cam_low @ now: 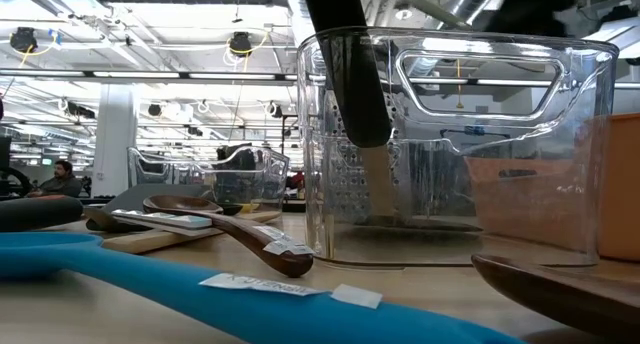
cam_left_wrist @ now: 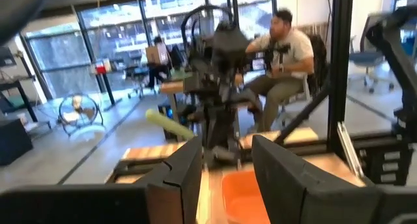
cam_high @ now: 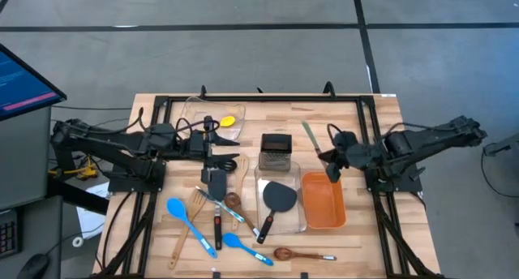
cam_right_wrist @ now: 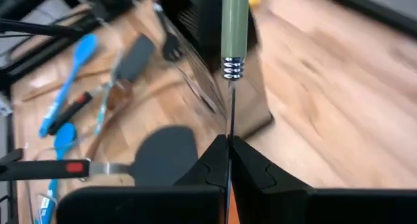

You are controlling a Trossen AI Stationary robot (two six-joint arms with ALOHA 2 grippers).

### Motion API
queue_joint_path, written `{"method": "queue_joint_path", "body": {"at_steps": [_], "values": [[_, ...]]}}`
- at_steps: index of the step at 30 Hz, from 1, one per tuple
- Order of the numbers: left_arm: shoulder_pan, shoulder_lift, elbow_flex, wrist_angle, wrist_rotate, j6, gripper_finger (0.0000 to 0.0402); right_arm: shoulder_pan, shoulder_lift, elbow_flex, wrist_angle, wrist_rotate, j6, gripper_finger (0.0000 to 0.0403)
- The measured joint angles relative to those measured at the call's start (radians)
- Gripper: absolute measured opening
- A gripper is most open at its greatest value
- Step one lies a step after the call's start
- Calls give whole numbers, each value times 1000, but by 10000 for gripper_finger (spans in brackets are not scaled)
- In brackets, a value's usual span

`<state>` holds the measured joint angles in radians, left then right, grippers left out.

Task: Pick & Place Kitchen Items
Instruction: Put the green knife into the orange bin

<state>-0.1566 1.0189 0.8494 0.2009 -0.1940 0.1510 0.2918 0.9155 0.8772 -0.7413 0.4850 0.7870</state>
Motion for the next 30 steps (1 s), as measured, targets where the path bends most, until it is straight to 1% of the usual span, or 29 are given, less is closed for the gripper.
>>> {"method": "queue_joint_path", "body": {"at_steps": [3, 5, 8, 17, 24, 30], "values": [[0, 1, 0, -28, 0, 1, 120, 82, 3, -1, -106, 65, 174, 0], [0, 1, 0, -37, 0, 1, 120, 138, 12, -13, -113, 94, 268, 0], [0, 1, 0, -49, 0, 1, 120, 217, 21, -49, -112, 97, 390, 0], [1, 1, 0, -52, 0, 1, 120, 428, 144, -121, -114, 107, 729, 0], [1, 1, 0, -52, 0, 1, 120, 552, 266, -120, -93, 123, 877, 0], [1, 1, 0, -52, 0, -2, 120, 585, 374, -120, -76, 117, 940, 0]]}}
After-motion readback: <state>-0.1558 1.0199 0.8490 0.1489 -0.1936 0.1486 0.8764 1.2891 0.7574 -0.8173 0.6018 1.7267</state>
